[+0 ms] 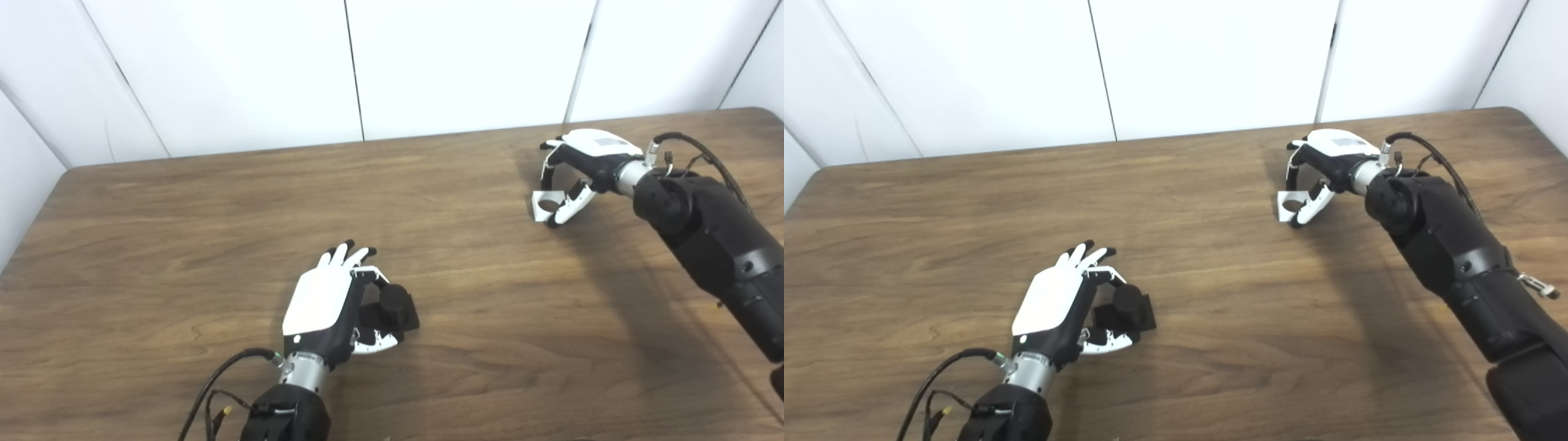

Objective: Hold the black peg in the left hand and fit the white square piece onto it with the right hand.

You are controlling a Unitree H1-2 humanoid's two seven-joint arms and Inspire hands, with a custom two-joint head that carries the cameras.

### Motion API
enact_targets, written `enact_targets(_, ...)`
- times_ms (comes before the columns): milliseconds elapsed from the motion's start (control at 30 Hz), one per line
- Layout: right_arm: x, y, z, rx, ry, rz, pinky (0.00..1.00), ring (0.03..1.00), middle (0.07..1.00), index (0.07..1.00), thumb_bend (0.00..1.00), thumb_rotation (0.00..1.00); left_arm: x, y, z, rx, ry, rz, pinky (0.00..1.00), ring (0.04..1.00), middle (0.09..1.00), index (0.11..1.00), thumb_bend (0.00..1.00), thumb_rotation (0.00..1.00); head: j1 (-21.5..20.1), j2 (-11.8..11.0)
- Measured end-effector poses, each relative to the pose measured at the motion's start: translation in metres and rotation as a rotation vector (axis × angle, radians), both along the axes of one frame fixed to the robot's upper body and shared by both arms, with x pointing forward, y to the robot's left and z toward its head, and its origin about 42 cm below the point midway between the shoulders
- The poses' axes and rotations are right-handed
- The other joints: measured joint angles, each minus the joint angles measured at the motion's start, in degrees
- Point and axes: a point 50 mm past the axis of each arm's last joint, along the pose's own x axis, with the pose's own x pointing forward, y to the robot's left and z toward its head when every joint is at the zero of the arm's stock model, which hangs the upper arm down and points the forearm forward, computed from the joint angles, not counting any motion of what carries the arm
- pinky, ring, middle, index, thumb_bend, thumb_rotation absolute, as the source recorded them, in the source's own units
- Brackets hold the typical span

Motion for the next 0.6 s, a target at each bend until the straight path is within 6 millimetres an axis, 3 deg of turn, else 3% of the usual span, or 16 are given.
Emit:
enact_targets(233,-0.009,0.005,0.004,-0.018,-0.013,0.023,1.00,1.000,0.957,0.490,0.52,0.14,0.000,-0.001,0.000,-0.002,0.001,0.000,1.00,1.000,0.916,0.491,0.52,0.06,0.00,0.09)
enact_targets(600,-0.027,0.019,0.032,-0.019,-0.053,0.085,1.00,1.000,0.959,0.490,0.52,0.15,0.000,-0.001,0.000,0.001,0.001,0.000,1.00,1.000,0.915,0.491,0.52,0.06,-0.09,0.09)
